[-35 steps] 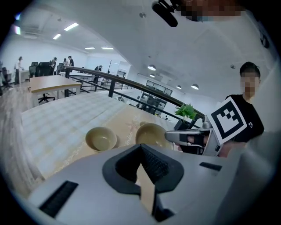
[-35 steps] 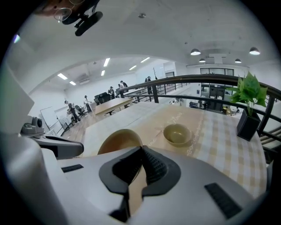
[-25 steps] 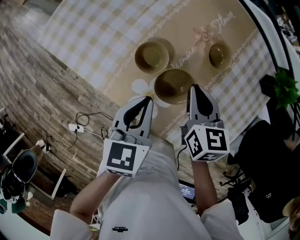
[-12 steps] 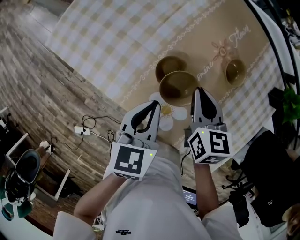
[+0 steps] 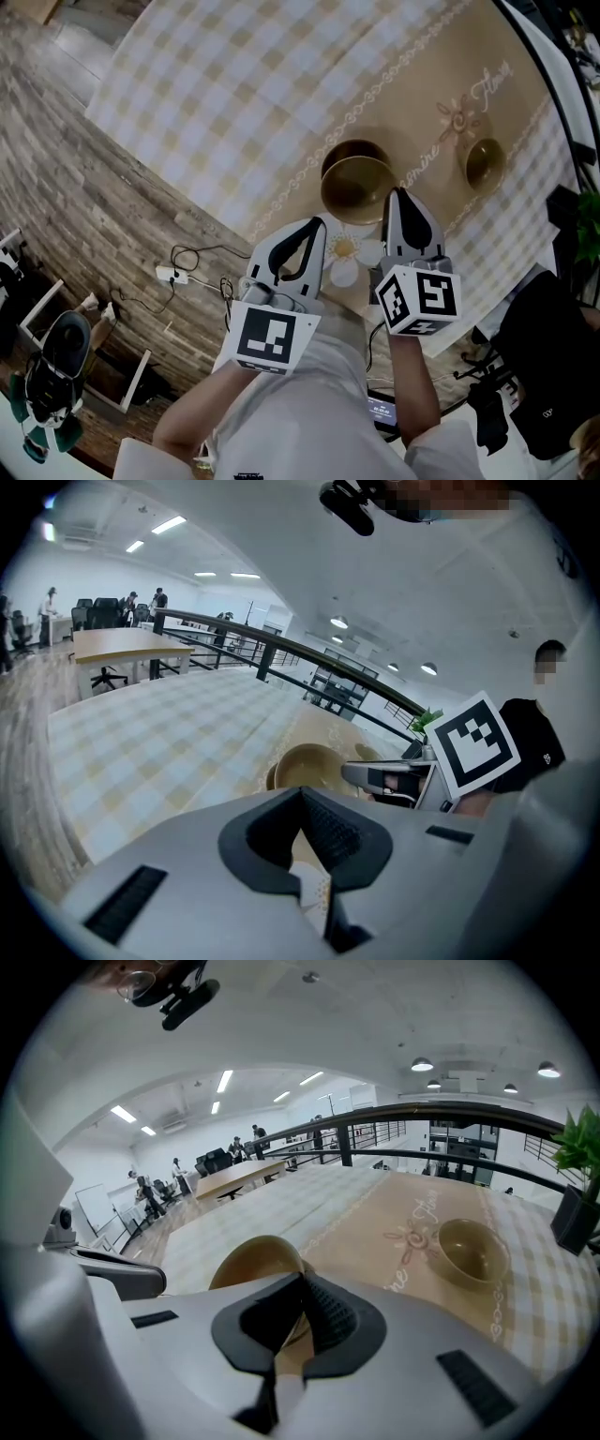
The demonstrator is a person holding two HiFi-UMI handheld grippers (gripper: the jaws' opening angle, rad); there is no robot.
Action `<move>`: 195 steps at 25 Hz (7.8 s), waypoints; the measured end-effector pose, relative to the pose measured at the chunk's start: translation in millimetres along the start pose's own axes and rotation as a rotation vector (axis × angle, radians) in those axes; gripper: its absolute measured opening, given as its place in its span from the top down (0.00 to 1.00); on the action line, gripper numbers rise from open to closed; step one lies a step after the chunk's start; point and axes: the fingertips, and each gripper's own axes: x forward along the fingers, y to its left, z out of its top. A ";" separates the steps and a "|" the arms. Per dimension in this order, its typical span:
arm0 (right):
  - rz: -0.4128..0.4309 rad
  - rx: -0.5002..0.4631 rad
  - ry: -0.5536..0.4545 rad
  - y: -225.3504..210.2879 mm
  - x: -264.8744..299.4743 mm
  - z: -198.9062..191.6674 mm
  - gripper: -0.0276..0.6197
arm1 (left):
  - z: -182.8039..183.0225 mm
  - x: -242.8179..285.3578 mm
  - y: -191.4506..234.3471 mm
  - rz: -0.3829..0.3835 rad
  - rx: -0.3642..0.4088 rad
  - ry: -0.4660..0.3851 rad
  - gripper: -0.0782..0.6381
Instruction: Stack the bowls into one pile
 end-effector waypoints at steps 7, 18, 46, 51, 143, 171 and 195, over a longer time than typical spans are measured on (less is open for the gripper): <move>-0.014 0.009 0.012 -5.1 18.6 -5.8 0.90 | -4.6 14.4 8.4 -0.004 -0.014 0.002 0.87; -0.070 -0.047 0.053 -12.0 34.4 -21.1 0.89 | -15.1 26.0 11.1 -0.006 -0.025 0.027 0.87; -0.064 0.013 -0.078 -22.8 -97.4 -7.8 0.89 | -3.5 -43.0 -60.3 -0.011 0.108 0.026 0.87; 0.009 -0.008 -0.129 -18.3 -152.8 -2.6 0.89 | 3.1 -71.9 -106.4 0.010 0.111 0.010 0.87; -0.451 0.530 -0.041 -10.9 17.3 -54.8 0.89 | 12.2 65.7 2.1 -0.456 0.471 0.381 0.87; -0.422 0.614 -0.163 -15.3 -9.3 -13.1 0.90 | 46.2 61.9 -8.8 -0.516 0.530 0.359 0.87; -0.500 0.603 -0.246 -54.4 -102.1 17.4 0.90 | 77.4 30.6 -96.1 -0.605 0.563 0.298 0.87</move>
